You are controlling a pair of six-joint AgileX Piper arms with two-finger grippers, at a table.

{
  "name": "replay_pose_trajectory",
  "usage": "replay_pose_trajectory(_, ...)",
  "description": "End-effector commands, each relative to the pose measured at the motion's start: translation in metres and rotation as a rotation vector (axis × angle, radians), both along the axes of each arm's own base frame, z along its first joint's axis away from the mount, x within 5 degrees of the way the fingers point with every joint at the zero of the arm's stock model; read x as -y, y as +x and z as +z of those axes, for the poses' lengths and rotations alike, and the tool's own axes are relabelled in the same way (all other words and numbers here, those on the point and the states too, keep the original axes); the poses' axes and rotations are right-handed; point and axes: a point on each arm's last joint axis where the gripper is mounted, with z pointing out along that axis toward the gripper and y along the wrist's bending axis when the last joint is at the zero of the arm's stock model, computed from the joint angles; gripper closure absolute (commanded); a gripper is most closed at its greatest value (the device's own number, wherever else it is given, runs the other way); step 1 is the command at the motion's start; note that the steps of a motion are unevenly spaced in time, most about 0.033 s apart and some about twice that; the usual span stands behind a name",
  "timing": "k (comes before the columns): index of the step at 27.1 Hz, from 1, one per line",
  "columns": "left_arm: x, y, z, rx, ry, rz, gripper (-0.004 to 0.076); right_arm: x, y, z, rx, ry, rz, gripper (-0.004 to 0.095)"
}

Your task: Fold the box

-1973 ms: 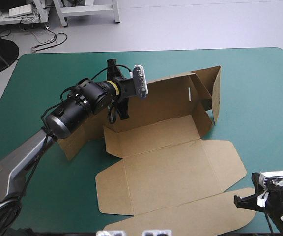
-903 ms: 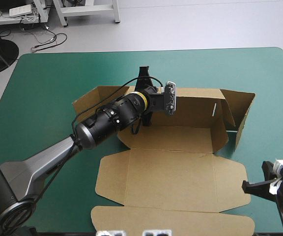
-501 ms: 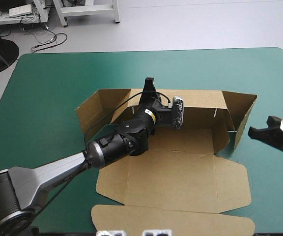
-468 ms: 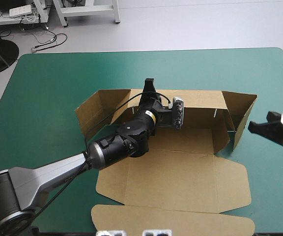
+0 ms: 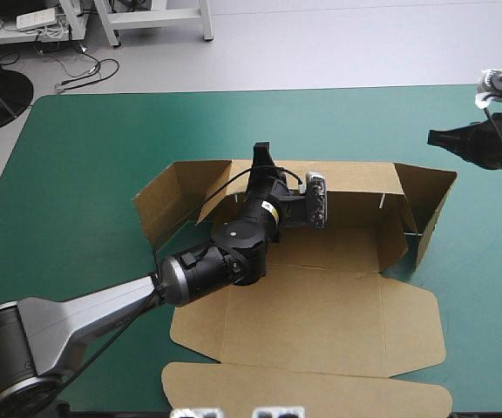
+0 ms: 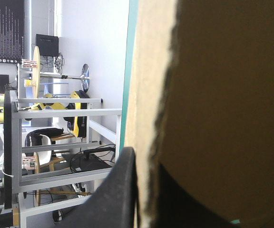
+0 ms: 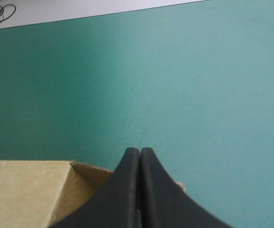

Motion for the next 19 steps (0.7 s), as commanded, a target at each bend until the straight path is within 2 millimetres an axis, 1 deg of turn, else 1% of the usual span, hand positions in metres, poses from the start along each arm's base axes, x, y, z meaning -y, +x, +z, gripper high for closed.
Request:
replay_pose_trajectory(1, -0.004, -0.007, 0.025, 0.044, -0.067, -0.01, 0.0734, 0.001, 0.024, 0.011, 0.038, -0.007, 0.041, 0.0923)
replay_pose_trajectory(3, -0.004, -0.007, 0.025, 0.044, -0.067, -0.01, 0.0734, 0.001, 0.042, 0.003, -0.017, -0.004, 0.072, 0.0923)
replay_pose_trajectory(6, -0.004, -0.007, 0.025, 0.044, -0.066, -0.008, 0.0734, 0.003, 0.061, -0.011, -0.103, 0.006, 0.096, 0.0923)
replay_pose_trajectory(8, -0.005, -0.007, 0.025, 0.044, -0.064, -0.003, 0.0734, 0.003, 0.07, -0.019, -0.151, 0.015, 0.106, 0.0923)
replay_pose_trajectory(12, -0.007, -0.007, 0.025, 0.044, -0.055, 0.016, 0.0734, 0.002, 0.076, -0.032, -0.214, 0.04, 0.121, 0.0923)
replay_pose_trajectory(15, -0.007, -0.006, 0.024, 0.044, -0.053, 0.022, 0.0734, 0.002, 0.074, -0.037, -0.259, 0.03, 0.153, 0.0923)
replay_pose_trajectory(19, -0.007, -0.006, 0.024, 0.042, -0.054, 0.023, 0.0734, -0.001, 0.066, -0.04, -0.345, 0.024, 0.211, 0.0923)
